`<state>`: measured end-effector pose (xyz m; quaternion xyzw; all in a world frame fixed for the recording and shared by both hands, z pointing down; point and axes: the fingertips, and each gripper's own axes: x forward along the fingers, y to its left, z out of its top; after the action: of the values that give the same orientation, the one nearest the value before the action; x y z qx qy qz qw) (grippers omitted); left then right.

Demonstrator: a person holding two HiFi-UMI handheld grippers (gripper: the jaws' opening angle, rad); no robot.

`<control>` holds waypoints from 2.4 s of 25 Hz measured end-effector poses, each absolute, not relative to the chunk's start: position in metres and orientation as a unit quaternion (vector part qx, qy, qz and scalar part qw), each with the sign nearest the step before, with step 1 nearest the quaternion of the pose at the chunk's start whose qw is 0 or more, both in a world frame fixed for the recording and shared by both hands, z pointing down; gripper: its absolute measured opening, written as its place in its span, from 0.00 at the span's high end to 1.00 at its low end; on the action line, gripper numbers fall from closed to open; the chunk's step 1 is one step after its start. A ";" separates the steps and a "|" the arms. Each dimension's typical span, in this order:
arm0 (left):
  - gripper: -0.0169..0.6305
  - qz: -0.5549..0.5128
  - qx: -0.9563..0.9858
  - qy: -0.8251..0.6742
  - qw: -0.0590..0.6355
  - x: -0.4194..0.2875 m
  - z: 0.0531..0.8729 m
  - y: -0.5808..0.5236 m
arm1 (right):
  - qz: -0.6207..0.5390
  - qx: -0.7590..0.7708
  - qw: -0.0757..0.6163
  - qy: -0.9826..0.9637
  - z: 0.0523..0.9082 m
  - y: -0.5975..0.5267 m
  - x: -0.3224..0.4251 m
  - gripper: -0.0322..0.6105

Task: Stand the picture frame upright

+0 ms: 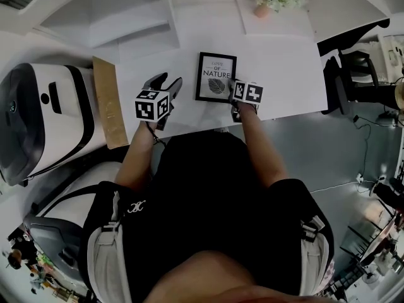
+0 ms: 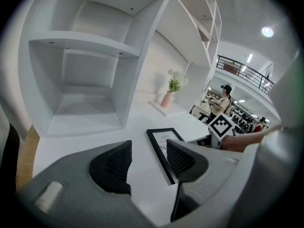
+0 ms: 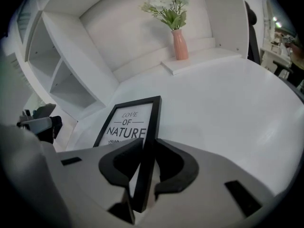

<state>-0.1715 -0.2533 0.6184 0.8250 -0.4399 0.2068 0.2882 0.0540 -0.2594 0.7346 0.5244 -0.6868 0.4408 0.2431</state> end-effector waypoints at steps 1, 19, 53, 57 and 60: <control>0.61 0.206 0.826 -0.439 0.288 -0.170 0.618 -0.253 | 0.447 0.521 0.240 -0.687 0.735 -0.259 0.054 0.81; 0.61 0.161 0.818 -0.438 0.337 -0.138 0.614 -0.245 | 0.552 0.419 0.176 -0.699 0.736 -0.259 0.058 0.84; 0.82 0.140 0.769 -0.306 0.543 -0.078 0.697 -0.237 | 0.535 0.412 0.181 -0.715 0.734 -0.259 0.057 0.84; 0.82 0.145 0.773 -0.301 0.540 -0.077 0.696 -0.236 | 0.536 0.409 0.179 -0.716 0.734 -0.259 0.057 0.84; 0.82 0.138 0.771 -0.309 0.540 -0.076 0.695 -0.238 | 0.540 0.409 0.172 -0.716 0.734 -0.260 0.058 0.84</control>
<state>-0.0762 -0.2379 0.6951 0.7711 -0.3086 0.1379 0.5395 0.0581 -0.2600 0.7340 0.4088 -0.7155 0.5397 0.1722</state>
